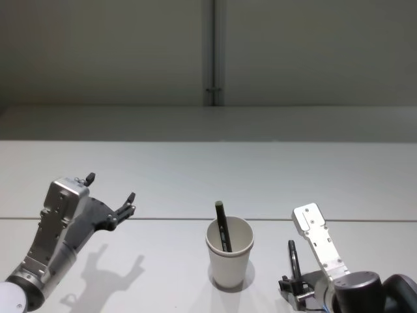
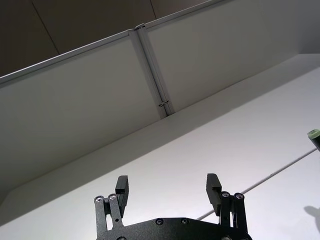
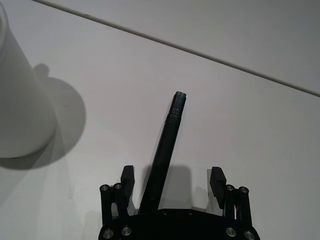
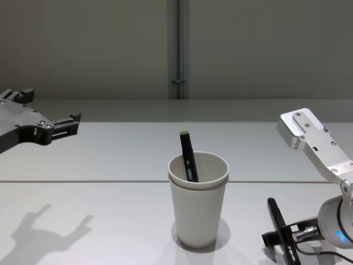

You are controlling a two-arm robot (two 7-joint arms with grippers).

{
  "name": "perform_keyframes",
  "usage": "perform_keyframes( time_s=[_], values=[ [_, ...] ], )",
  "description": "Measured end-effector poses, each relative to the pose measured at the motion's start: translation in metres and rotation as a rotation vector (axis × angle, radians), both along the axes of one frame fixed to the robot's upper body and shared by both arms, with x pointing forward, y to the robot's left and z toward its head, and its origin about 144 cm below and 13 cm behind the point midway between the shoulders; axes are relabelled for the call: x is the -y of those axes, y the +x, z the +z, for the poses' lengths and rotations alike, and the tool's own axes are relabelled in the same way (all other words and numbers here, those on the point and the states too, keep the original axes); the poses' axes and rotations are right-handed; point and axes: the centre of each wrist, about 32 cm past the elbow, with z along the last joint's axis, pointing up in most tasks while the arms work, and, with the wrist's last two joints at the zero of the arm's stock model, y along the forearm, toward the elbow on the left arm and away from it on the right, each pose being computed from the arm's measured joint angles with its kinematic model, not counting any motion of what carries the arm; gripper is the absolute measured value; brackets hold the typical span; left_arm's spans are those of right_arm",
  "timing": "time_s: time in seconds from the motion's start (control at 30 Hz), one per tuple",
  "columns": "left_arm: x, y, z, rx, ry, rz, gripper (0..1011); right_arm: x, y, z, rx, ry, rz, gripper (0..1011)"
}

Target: Place the pen into the pen holder.

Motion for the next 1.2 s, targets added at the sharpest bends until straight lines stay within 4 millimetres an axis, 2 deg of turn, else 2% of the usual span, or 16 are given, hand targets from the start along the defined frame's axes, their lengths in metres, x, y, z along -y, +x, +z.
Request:
perform_keyframes(
  time_s=[0.17, 0.53, 0.67, 0.73, 0.77, 0.87, 0.9, 1.0, 1.2],
  values=[
    [0.0000, 0.0000, 0.0000, 0.000, 0.000, 0.000, 1001, -0.0003, -0.0003, -0.0001, -0.001, 0.001, 0.001, 912],
    [0.0000, 0.0000, 0.0000, 0.000, 0.000, 0.000, 1001, -0.0014, -0.0007, -0.0002, -0.002, 0.002, 0.003, 615],
    [0.0000, 0.0000, 0.0000, 0.000, 0.000, 0.000, 1001, -0.0011, -0.0006, -0.0002, -0.003, 0.001, 0.002, 450],
    [0.0000, 0.0000, 0.0000, 0.000, 0.000, 0.000, 1001, -0.0010, -0.0006, -0.0002, -0.004, 0.001, 0.002, 411],
    [0.0000, 0.0000, 0.0000, 0.000, 0.000, 0.000, 1001, -0.0008, -0.0006, -0.0003, -0.004, 0.000, 0.001, 349],
    [0.0000, 0.0000, 0.0000, 0.000, 0.000, 0.000, 1001, -0.0004, -0.0006, -0.0003, -0.005, -0.002, 0.000, 289],
    [0.0000, 0.0000, 0.0000, 0.000, 0.000, 0.000, 1001, -0.0003, -0.0006, -0.0003, -0.005, -0.002, 0.000, 232],
    [0.0000, 0.0000, 0.0000, 0.000, 0.000, 0.000, 1001, -0.0002, -0.0005, -0.0003, -0.005, -0.002, 0.000, 179],
    [0.0000, 0.0000, 0.0000, 0.000, 0.000, 0.000, 1001, -0.0002, -0.0005, -0.0002, -0.004, -0.001, -0.001, 178]
  ],
)
